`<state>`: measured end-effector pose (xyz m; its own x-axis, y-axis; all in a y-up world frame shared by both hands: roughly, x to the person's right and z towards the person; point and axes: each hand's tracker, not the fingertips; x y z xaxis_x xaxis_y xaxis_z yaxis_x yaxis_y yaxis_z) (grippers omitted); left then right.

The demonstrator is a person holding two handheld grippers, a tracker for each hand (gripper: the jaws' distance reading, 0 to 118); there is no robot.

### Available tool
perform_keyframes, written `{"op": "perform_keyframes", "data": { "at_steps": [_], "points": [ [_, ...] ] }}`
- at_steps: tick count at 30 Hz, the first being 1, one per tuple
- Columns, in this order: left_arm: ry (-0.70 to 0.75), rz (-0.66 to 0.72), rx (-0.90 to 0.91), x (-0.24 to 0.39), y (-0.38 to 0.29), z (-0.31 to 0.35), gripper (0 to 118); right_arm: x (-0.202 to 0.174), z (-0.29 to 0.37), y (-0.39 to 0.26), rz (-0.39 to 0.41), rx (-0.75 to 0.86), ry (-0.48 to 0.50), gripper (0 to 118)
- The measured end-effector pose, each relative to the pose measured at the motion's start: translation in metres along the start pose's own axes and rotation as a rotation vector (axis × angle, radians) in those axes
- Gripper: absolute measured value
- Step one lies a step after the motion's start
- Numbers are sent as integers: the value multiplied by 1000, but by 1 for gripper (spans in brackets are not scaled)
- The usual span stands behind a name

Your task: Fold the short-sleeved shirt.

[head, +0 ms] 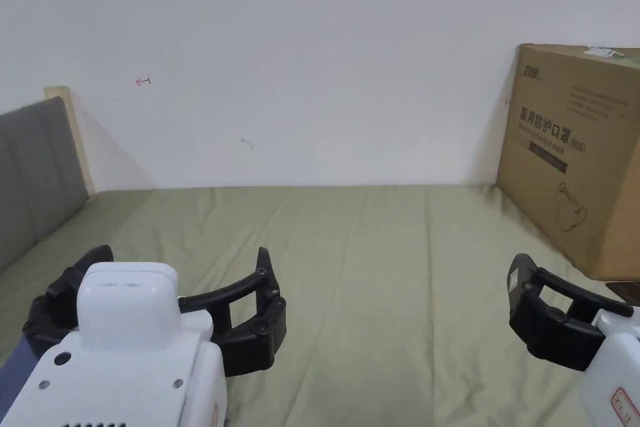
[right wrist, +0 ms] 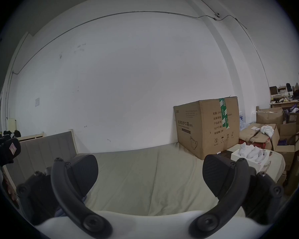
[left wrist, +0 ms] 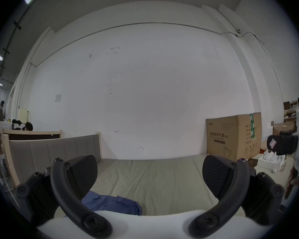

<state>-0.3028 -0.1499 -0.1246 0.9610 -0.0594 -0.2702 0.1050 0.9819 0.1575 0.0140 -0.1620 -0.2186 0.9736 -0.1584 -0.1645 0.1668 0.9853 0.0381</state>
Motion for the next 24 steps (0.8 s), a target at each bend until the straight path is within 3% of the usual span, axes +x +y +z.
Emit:
{"op": "perform_keyframes", "data": {
  "at_steps": [24],
  "points": [
    [-18, -23, -35, 4, -11, -4, 118, -20, 5, -11, 108, -47, 52, 118]
  ]
}}
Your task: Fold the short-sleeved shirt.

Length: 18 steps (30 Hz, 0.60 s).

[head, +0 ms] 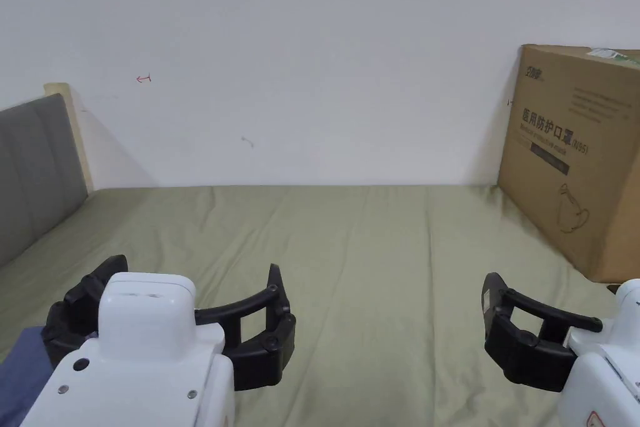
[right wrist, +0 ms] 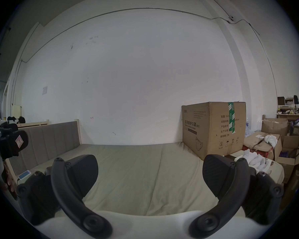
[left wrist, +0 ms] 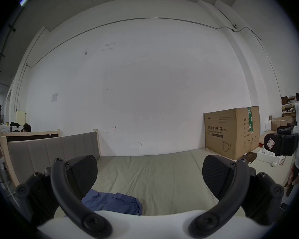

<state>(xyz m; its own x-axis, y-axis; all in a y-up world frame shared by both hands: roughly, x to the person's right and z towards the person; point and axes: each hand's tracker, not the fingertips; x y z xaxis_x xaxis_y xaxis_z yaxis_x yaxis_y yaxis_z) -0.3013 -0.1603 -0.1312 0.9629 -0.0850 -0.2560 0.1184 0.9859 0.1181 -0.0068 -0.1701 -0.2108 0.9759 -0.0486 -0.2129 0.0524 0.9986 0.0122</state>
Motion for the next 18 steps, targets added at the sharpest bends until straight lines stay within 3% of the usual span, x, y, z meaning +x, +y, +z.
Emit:
{"op": "perform_keyframes", "data": {
  "at_steps": [9, 11, 13, 15, 16, 18],
  "points": [
    [-17, -26, 6, 5, -1, -1, 118, -9, 2, -2, 39, 6, 6, 118],
    [-17, -15, 1, 5, 0, -1, 118, -7, 2, -1, 17, 3, 10, 118],
    [-56, 43, -12, 1, 4, -2, 118, -1, 2, 0, -60, 8, -11, 118],
    [-23, -38, 26, 6, 11, -3, 118, 16, -1, 0, -256, -28, -41, 118],
    [50, -202, 64, 20, 12, -3, 118, 28, -6, -4, -399, -69, -58, 118],
    [191, -766, 160, 59, -6, -8, 118, 60, -20, -28, -863, -225, -70, 118]
  ]
}}
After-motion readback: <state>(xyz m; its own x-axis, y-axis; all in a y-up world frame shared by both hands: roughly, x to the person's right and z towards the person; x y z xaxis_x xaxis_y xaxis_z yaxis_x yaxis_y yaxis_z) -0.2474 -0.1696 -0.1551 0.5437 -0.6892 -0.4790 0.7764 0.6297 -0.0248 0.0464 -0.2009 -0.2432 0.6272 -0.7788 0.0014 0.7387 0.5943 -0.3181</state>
